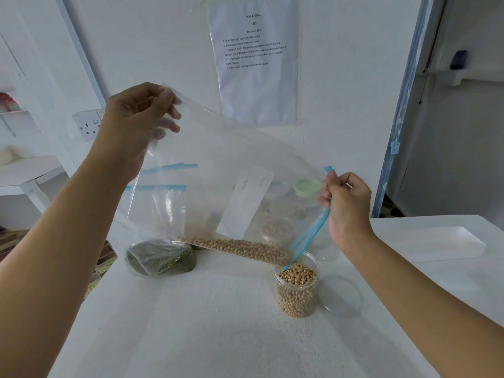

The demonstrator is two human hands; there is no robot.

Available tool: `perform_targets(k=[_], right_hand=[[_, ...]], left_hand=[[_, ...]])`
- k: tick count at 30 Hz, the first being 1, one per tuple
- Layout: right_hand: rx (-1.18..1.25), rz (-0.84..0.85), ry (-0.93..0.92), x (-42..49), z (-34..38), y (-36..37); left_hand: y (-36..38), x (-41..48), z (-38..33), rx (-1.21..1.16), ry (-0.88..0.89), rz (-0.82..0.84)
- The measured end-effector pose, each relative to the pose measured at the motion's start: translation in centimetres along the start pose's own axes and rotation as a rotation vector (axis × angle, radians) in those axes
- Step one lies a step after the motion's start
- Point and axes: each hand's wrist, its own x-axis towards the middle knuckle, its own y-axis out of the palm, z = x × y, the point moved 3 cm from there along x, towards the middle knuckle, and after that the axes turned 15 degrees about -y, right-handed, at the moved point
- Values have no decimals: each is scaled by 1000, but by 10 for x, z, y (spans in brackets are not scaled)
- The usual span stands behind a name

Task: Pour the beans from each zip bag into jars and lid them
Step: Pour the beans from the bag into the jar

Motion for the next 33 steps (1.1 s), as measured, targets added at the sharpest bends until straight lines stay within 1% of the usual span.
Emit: perform_targets(k=[13,19,33], right_hand=[[-35,31,-6,-2,-2,0],[-63,18,-14,0,-2,-1],[-82,47,8,2,-3,-2]], left_hand=[[-1,4,0,-9,5,21],[1,5,0,-23,8,37],[2,7,0,-28,-6,54]])
